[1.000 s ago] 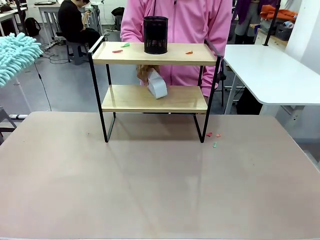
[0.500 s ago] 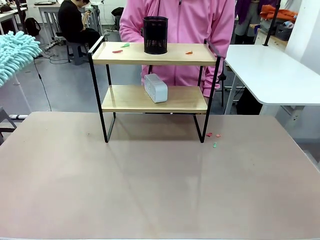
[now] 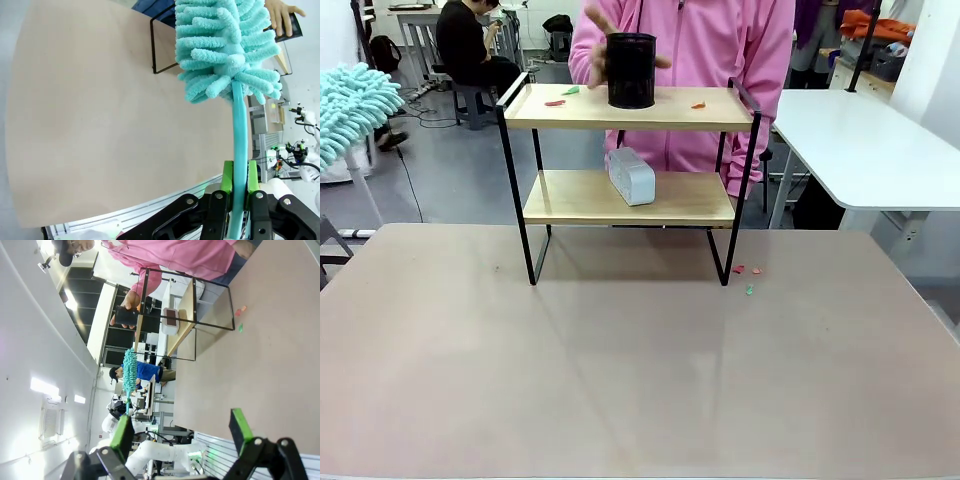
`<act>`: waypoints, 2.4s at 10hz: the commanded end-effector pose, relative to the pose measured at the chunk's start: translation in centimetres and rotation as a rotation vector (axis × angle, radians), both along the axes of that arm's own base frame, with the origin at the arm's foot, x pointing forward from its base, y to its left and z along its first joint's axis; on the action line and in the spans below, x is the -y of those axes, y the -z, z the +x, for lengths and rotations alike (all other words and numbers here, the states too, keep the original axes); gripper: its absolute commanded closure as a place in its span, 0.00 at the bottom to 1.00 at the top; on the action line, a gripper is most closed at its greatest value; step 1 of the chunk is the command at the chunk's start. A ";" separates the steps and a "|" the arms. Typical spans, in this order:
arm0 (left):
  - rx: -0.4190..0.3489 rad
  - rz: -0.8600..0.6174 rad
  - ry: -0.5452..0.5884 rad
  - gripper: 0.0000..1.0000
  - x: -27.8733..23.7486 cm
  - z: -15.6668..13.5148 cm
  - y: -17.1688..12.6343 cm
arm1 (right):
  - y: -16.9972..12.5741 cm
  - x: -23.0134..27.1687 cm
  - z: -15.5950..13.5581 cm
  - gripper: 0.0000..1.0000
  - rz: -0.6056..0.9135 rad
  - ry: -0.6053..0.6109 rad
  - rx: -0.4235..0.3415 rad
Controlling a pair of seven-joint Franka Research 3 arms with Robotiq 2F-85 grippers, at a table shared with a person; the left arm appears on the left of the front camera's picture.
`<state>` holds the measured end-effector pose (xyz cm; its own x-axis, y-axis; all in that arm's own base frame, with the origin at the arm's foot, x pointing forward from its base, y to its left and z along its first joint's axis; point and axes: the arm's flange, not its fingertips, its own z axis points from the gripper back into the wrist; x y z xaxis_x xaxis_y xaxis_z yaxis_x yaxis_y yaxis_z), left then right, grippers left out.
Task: Clean the shelf.
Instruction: Clean the remaining tier of the Shelf with the Duster once objects are removed.
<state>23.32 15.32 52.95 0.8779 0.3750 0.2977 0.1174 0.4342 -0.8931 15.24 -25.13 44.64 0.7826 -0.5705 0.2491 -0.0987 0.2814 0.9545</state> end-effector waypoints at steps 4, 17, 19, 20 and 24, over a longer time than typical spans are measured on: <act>0.015 0.007 0.010 0.88 0.0 -0.1 -0.1 | -0.3 0.0 0.2 0.00 -0.001 0.004 0.037; 0.037 0.146 0.066 0.88 13.7 0.2 -16.2 | -0.3 0.0 0.2 0.00 -0.001 0.004 0.037; 0.037 0.169 0.084 0.88 15.6 0.7 -16.1 | -0.3 0.0 0.2 0.00 -0.001 0.004 0.037; 0.073 0.221 0.143 0.88 17.7 0.3 -16.0 | -0.3 0.0 0.2 0.00 -0.001 0.004 0.037; 0.068 0.386 0.073 0.88 27.8 4.7 -16.3 | -0.3 0.0 0.2 0.00 -0.001 0.004 0.037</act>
<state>26.67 -11.91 68.25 0.8874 0.1050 0.4489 0.2550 0.6994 -0.6677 15.22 -25.13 44.66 0.7827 -0.5700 0.2498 -0.0997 0.2814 0.9544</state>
